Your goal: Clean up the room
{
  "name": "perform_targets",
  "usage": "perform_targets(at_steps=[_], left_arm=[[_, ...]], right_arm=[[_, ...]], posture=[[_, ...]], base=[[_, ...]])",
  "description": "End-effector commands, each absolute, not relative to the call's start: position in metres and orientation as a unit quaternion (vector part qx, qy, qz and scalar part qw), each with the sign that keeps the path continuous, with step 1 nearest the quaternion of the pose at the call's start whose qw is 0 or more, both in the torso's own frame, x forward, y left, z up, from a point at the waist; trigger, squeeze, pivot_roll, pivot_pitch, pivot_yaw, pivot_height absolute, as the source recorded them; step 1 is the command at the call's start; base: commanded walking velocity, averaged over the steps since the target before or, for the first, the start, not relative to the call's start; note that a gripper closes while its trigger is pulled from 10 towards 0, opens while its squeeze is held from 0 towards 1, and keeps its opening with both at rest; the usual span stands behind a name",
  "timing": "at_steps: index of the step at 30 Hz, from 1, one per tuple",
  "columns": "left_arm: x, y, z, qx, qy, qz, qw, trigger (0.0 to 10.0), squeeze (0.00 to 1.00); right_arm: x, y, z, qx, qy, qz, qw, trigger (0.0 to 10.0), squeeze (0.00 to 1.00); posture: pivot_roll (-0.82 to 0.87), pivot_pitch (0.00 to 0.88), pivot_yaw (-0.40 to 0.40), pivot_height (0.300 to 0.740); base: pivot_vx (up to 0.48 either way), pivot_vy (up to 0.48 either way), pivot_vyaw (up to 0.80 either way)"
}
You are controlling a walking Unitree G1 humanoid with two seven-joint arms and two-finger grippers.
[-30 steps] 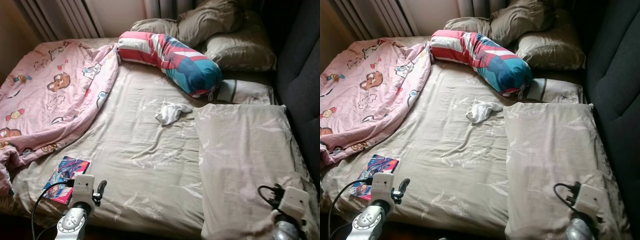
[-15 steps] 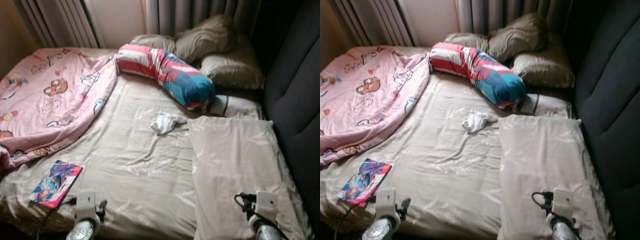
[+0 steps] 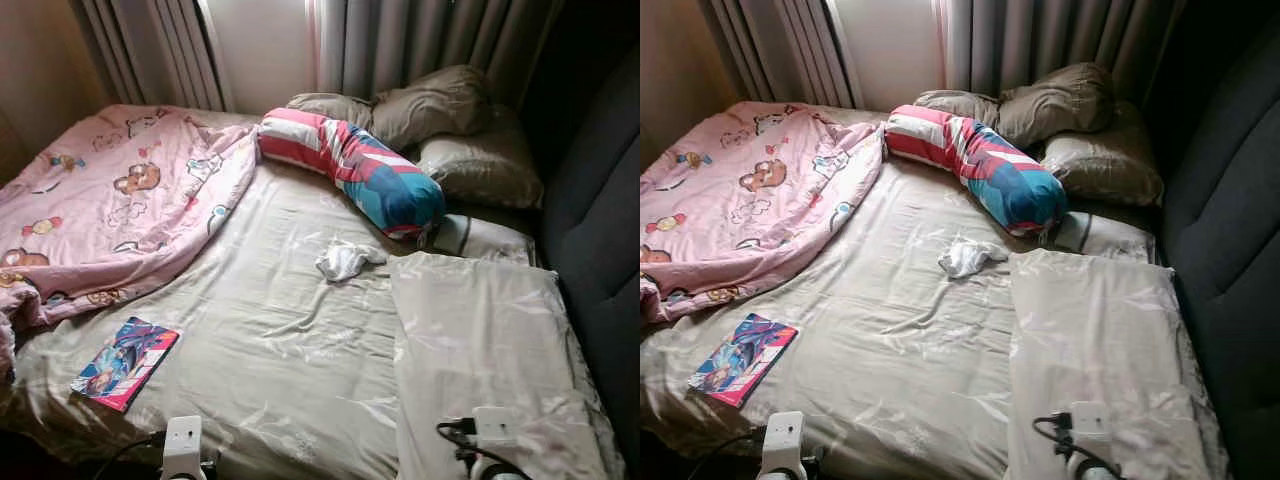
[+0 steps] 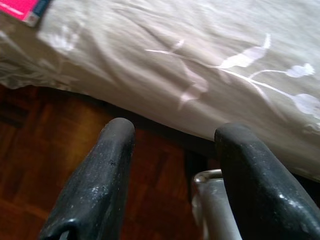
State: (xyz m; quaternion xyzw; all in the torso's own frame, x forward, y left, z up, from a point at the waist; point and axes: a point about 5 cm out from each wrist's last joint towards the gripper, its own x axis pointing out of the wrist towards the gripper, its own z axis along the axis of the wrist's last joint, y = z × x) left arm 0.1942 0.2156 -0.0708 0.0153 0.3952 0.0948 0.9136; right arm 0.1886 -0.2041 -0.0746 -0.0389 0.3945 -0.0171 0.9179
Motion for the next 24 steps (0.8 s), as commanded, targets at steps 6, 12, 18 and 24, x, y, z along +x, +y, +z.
perform_targets(at_steps=[6, 12, 18, 24], left_arm=[[0.179, 0.238, -0.075, 0.044, 0.432, 0.096, 0.896, 10.0, 0.0], [0.182, 0.25, -0.07, 0.046, 0.432, 0.114, 0.893, 10.0, 0.0], [0.178, 0.251, -0.072, 0.049, 0.433, 0.105, 0.894, 10.0, 0.0], [0.175, 0.248, -0.075, 0.06, 0.449, 0.083, 0.888, 10.0, 0.0]], right_arm=[[0.171, -0.183, -0.088, -0.034, 0.439, 0.001, 0.898, 10.0, 0.0], [0.167, -0.181, -0.091, -0.003, 0.454, -0.022, 0.891, 10.0, 0.0], [0.167, -0.189, -0.09, 0.01, 0.457, -0.057, 0.887, 10.0, 0.0], [0.168, -0.211, -0.087, 0.038, 0.447, -0.139, 0.883, 10.0, 0.0]], posture=[[-0.07, 0.0, 0.039, 0.733], [-0.03, 0.0, 0.02, 0.733], [-0.05, 0.0, 0.063, 0.733], [-0.13, 0.0, 0.116, 0.733]], base=[[0.0, 0.0, 0.0], [0.0, 0.0, 0.0], [0.0, 0.0, 0.0], [0.0, 0.281, 0.0]])
